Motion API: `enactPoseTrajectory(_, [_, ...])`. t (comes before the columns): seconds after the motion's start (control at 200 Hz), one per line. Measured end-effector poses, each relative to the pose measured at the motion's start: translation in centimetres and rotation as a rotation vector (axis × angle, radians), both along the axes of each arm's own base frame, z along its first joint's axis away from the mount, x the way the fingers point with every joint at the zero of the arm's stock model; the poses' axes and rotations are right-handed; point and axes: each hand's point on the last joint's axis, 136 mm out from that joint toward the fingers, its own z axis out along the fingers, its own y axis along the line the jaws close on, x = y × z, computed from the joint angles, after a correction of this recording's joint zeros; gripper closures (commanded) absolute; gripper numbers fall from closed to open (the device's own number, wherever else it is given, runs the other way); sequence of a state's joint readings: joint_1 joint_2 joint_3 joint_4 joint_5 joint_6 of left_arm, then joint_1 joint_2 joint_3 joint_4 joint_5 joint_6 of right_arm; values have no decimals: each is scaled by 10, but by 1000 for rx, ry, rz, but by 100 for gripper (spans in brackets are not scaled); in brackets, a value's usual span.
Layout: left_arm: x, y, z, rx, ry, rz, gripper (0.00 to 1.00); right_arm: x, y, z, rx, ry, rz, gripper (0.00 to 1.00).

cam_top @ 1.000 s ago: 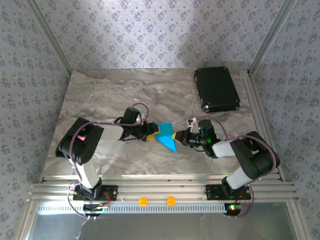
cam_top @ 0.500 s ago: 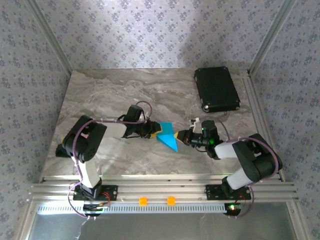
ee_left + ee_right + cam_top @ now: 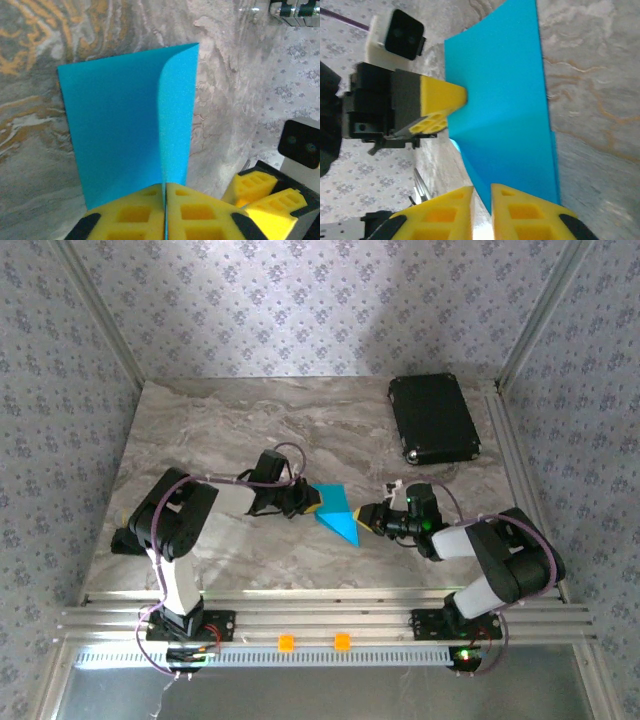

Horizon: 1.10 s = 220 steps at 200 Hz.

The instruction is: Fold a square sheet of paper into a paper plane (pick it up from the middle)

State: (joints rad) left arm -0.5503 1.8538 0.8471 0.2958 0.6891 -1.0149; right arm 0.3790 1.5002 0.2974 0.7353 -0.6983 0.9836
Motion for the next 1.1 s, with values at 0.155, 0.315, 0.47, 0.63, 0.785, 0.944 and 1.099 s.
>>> enactPoseTrajectory(0.155, [-6, 7, -1, 13, -7, 23, 96, -4, -6, -7, -105, 7, -7, 67])
enactPoseTrajectory(0.315, [-12, 17, 7, 34, -37, 66, 95, -1, -1, 11, -294, -109, -7, 64])
enactPoseTrajectory(0.47, [-15, 23, 17, 45, -74, 101, 92, -8, 4, 24, -465, -281, 23, 64])
enactPoseTrajectory(0.63, [-13, 23, 18, 50, -85, 109, 86, -21, 8, 15, -646, -417, 88, 64])
enactPoseTrajectory(0.785, [-13, 23, 19, 48, -89, 107, 80, -25, 13, 16, -761, -561, 127, 64])
enactPoseTrajectory(0.944, [-11, 21, 23, 40, -94, 102, 80, -27, 11, 15, -842, -655, 134, 63])
enactPoseTrajectory(1.099, [-10, 18, 27, 29, -99, 96, 81, -24, 11, 20, -881, -715, 127, 62])
